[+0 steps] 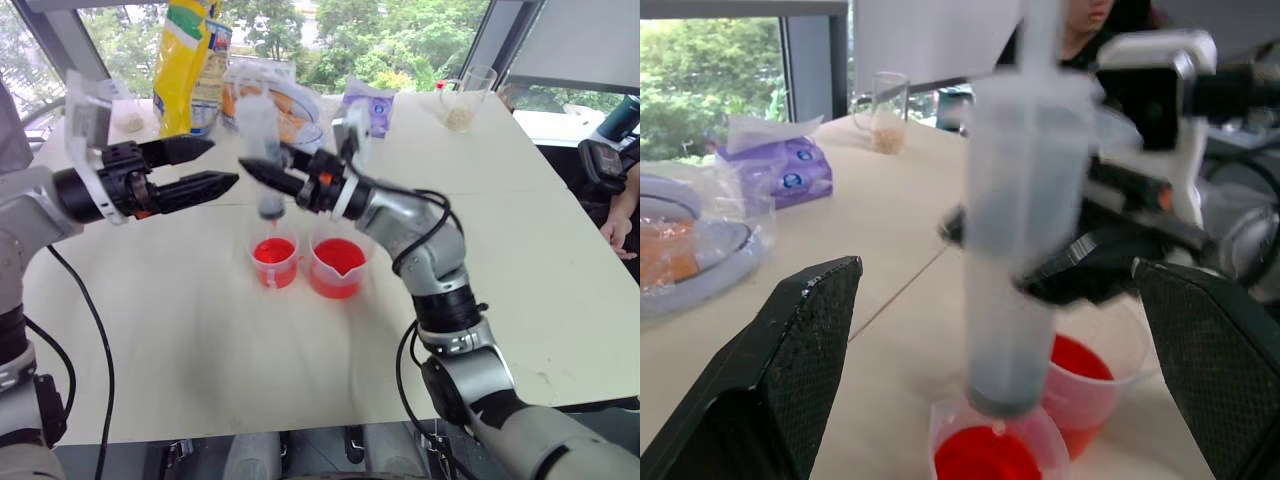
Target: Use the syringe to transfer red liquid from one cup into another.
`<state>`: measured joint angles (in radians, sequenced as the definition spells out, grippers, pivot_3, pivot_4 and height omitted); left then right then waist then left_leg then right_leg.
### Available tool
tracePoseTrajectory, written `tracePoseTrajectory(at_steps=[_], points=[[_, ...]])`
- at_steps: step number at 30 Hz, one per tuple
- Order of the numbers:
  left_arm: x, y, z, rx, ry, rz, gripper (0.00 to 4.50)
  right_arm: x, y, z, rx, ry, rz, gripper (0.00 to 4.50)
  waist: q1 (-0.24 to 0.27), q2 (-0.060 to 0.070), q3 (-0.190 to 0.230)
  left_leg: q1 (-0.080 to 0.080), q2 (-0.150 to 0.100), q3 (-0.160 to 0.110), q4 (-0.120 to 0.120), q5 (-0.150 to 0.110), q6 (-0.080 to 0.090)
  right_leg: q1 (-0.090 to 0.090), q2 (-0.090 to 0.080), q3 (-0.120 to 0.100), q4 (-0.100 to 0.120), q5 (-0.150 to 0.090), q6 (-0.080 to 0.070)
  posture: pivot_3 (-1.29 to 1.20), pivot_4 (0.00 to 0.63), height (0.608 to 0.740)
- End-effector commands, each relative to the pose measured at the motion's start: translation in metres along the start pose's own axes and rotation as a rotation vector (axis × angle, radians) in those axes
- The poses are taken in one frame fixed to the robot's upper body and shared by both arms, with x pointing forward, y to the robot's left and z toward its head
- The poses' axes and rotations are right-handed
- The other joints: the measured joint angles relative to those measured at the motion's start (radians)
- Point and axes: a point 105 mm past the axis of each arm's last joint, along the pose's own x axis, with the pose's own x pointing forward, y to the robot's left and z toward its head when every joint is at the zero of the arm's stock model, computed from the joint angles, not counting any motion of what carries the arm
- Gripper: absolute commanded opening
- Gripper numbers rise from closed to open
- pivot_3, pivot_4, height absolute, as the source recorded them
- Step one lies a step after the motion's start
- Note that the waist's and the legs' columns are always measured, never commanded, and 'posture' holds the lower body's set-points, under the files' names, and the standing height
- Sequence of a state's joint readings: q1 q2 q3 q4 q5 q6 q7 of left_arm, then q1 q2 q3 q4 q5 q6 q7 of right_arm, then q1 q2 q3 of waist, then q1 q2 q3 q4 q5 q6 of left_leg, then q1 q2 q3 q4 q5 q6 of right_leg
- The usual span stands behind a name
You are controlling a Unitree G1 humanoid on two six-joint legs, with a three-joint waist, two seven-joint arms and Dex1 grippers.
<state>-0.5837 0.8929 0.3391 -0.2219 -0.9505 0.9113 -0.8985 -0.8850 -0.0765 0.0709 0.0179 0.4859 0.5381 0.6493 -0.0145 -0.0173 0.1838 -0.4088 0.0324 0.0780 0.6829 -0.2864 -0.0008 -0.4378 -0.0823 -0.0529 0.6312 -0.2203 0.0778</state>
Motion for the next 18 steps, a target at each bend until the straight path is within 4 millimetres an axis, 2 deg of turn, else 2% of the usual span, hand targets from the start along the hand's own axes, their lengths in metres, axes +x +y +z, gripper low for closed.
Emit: tracePoseTrajectory(at_steps=[1, 3, 4, 6, 8, 13, 16, 18], points=[[0.004, -0.011, 0.0, 0.058, 0.001, -0.048, 4.47, -0.014, -0.036, 0.064, 0.0, -0.066, -0.172, 1.36, 0.001, 0.0, 0.0, 0.0, 0.0, 0.0, 0.0, 0.0, 0.0, 0.0, 0.0, 0.0, 0.0, 0.0, 0.0, 0.0, 0.15, 0.74], [0.008, -0.014, -0.006, 0.059, 0.011, -0.07, 4.47, -0.029, -0.062, 0.081, 0.043, 0.008, -0.295, 1.36, 0.004, 0.0, 0.0, 0.0, 0.0, 0.0, 0.0, 0.0, 0.0, 0.0, 0.0, 0.0, 0.0, 0.0, 0.0, 0.0, 0.15, 0.74], [0.009, -0.015, -0.007, 0.06, 0.011, -0.075, 4.47, -0.033, -0.067, 0.083, 0.058, 0.034, -0.323, 1.36, 0.004, 0.0, 0.0, 0.0, 0.0, 0.0, 0.0, 0.0, 0.0, 0.0, -0.001, 0.0, 0.0, 0.0, 0.0, 0.0, 0.15, 0.74], [0.012, -0.016, -0.01, 0.057, 0.006, -0.085, 4.47, -0.054, -0.09, 0.079, 0.106, 0.199, -0.457, 1.36, 0.0, 0.0, 0.0, 0.0, 0.0, 0.0, -0.001, 0.0, 0.0, 0.0, -0.001, 0.0, -0.001, 0.0, -0.001, 0.0, 0.15, 0.74], [0.014, -0.017, -0.011, 0.055, 0.001, -0.09, 4.47, -0.07, -0.1, 0.076, 0.139, 0.307, -0.537, 1.36, -0.002, 0.0, 0.0, 0.0, 0.0, 0.001, -0.001, -0.001, 0.001, 0.0, -0.001, 0.0, -0.001, -0.001, -0.001, 0.0, 0.15, 0.74], [0.017, -0.019, -0.016, 0.05, -0.006, -0.097, 4.47, -0.127, -0.116, 0.035, 0.239, 0.652, -0.722, 1.36, -0.006, 0.001, 0.0, -0.002, -0.001, 0.002, -0.003, -0.001, 0.002, -0.004, 0.0, 0.001, -0.001, 0.0, -0.001, 0.0, 0.15, 0.74], [0.017, -0.021, -0.019, 0.049, -0.003, -0.097, 4.47, -0.174, -0.115, -0.014, 0.372, 0.86, -0.841, 1.36, -0.002, -0.001, 0.0, -0.002, -0.001, 0.002, -0.003, -0.001, 0.002, -0.003, 0.001, 0.001, -0.001, 0.0, -0.001, 0.0, 0.15, 0.74], [0.017, -0.022, -0.02, 0.05, 0.0, -0.098, 4.47, -0.188, -0.111, -0.03, 0.409, 0.919, -0.864, 1.36, -0.001, 0.0, 0.0, -0.002, -0.001, 0.002, -0.003, -0.002, 0.003, -0.003, 0.0, 0.001, -0.002, 0.0, 0.0, 0.0, 0.15, 0.74]])
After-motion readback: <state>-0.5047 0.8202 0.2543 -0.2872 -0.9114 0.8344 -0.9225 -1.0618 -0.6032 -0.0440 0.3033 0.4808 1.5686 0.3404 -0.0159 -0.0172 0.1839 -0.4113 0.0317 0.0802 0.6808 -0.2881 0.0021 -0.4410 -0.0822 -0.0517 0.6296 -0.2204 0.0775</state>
